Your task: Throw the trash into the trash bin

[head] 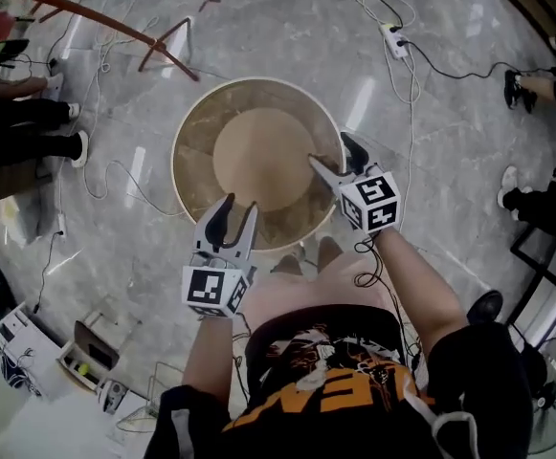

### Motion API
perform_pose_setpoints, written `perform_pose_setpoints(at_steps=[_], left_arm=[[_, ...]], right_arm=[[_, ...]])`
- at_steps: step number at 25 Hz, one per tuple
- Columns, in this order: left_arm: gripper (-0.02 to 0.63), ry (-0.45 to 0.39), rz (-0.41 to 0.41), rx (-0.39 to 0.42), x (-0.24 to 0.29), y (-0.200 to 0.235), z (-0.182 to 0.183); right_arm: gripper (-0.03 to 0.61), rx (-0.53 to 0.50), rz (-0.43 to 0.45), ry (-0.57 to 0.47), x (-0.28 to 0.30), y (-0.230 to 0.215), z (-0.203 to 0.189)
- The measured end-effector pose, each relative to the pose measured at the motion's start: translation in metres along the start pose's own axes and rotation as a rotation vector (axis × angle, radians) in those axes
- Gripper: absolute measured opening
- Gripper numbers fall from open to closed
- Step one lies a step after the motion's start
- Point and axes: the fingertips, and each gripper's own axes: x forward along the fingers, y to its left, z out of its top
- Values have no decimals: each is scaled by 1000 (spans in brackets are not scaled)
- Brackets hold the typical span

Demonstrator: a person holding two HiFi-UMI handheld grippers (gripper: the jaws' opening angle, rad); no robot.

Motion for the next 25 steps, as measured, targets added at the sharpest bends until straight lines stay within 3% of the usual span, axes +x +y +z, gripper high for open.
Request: perform_pose_setpoints(at_steps=[7, 10, 13, 16, 21, 25], left_arm=[[186, -269, 92, 17, -104, 29, 144], [183, -406, 132, 36, -151, 40, 200], [173, -545, 198, 111, -203, 54, 245], [110, -630, 280, 151, -261, 66, 259], [66, -724, 328, 114, -336, 76, 272], [41, -714, 328, 144, -362, 68, 269]], right_arm=[[325, -167, 194, -319, -73, 161, 209], [296, -248, 246, -418, -102, 215, 271], [247, -331, 287, -519, -121, 259, 325], [210, -368, 309, -593, -148, 297, 344], [129, -428, 285, -665, -195, 338, 359], [21, -433, 207, -669, -212, 344, 352]])
